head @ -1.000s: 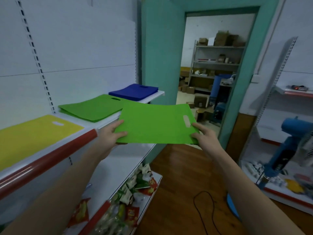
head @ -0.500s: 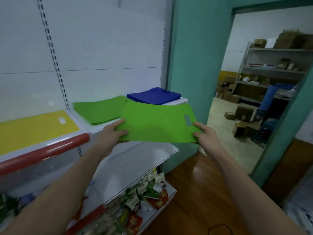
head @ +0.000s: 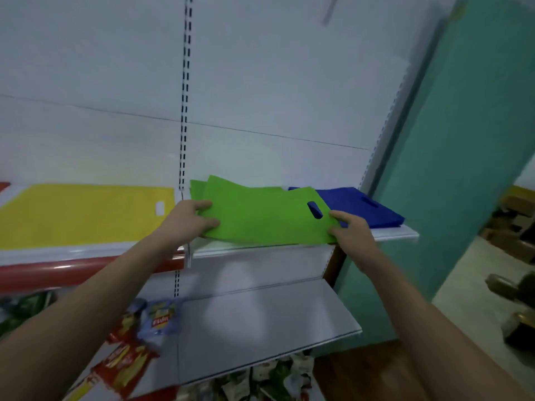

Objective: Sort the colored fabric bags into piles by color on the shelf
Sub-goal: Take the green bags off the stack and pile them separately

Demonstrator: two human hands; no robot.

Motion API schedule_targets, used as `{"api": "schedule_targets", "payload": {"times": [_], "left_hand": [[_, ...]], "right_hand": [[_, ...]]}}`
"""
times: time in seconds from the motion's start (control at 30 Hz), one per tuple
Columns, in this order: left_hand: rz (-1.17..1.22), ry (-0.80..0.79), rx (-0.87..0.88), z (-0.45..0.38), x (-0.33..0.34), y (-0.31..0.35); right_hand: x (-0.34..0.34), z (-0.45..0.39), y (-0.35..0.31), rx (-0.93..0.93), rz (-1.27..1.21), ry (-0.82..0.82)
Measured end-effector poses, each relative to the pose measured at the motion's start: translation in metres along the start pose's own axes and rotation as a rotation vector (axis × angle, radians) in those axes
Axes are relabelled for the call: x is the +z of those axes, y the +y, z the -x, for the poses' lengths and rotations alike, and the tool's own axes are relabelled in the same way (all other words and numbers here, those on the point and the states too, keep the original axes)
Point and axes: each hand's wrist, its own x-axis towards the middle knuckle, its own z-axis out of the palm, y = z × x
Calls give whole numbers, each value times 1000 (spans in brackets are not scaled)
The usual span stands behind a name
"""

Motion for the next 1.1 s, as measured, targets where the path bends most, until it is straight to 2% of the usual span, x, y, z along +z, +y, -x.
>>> {"api": "schedule_targets", "payload": {"times": [0.3, 0.43, 0.6, 0.73, 0.87, 0.97, 1.1], "left_hand": [[-331, 12, -87, -43, 4, -19], [-454, 14, -127, -52, 10, -22], [-549, 61, -152, -52, 24, -20], [-569, 111, -170, -49, 32, -13], [-603, 185, -193, -38, 34, -1], [-642, 260, -225, -21, 28, 8], [-887, 367, -294, 22, 21, 17]], "right_hand": [[43, -101, 4, -73, 169, -167], [51, -127, 17, -113, 377, -260], [57, -148, 32, -117, 531, -326], [52, -155, 29, -210, 562, -331], [50, -153, 12, -316, 399, -352], [60, -134, -9, -320, 240, -500], [90, -85, -37, -440, 150, -742]]}}
